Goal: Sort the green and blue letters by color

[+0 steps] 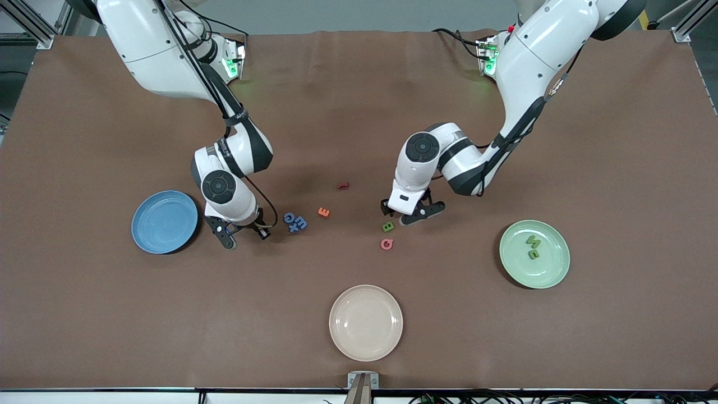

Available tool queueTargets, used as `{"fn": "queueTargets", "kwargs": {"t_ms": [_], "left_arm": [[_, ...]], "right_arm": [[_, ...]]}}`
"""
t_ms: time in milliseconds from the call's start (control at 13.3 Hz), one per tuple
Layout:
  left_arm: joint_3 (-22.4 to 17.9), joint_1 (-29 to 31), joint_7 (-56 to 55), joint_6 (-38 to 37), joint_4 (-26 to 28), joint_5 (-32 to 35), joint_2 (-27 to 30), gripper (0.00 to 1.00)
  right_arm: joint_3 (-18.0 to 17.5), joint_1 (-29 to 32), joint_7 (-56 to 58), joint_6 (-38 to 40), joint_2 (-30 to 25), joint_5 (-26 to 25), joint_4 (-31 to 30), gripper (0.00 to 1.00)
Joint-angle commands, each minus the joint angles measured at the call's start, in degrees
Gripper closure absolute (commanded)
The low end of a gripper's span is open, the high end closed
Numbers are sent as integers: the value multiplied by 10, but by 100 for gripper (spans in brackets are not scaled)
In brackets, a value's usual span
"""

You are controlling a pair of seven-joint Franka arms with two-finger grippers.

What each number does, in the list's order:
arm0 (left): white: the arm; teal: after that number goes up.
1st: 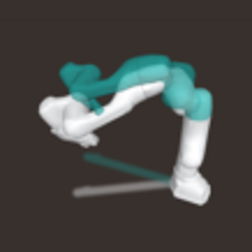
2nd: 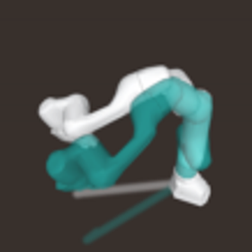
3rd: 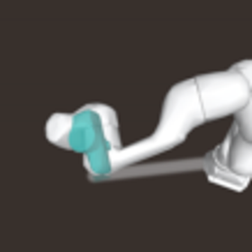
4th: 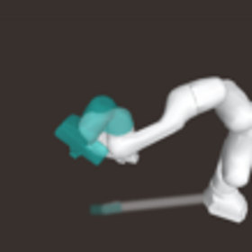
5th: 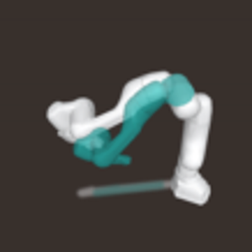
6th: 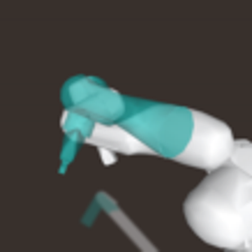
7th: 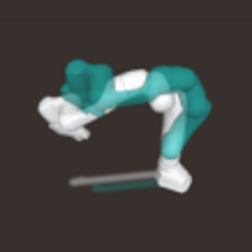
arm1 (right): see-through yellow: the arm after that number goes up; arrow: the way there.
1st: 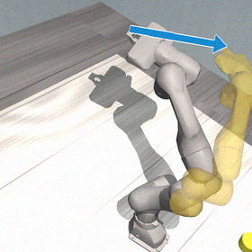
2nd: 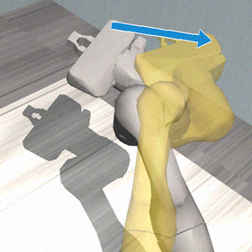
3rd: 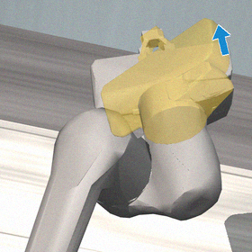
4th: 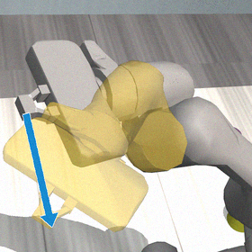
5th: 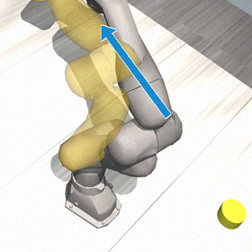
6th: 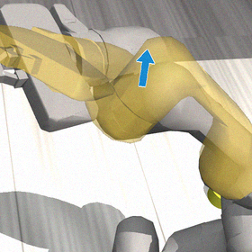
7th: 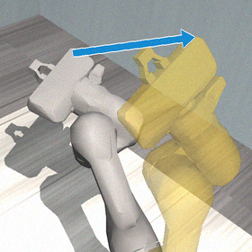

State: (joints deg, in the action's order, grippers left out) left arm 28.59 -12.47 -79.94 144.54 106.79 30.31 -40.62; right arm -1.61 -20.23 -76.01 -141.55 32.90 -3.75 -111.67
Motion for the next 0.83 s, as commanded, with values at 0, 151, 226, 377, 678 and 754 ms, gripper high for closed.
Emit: {"fn": "queueTargets", "kwargs": {"t_ms": [0, 151, 226, 377, 678, 754], "left_arm": [[-1, -8, -9, 8, 10, 12, 3, 37], [-1, -9, -13, 7, 11, 12, 2, 39], [0, -13, -15, 6, 12, 12, 2, 41], [0, -16, -24, 3, 15, 12, 3, 46], [1, -27, -35, -48, 17, 12, 6, 52], [2, -27, -36, -57, 17, 12, 6, 57]], "right_arm": [[-6, 9, 4, -12, 4, -9, -3, 59], [-6, 9, 4, -12, 5, -9, -3, 71], [-6, 9, 5, -12, 4, -9, -3, 77], [-6, 10, 24, -2, 0, -9, -2, 85], [-8, 48, 103, 114, -65, -7, -2, 86], [-8, 60, 144, 142, -85, -7, -7, 85]]}}
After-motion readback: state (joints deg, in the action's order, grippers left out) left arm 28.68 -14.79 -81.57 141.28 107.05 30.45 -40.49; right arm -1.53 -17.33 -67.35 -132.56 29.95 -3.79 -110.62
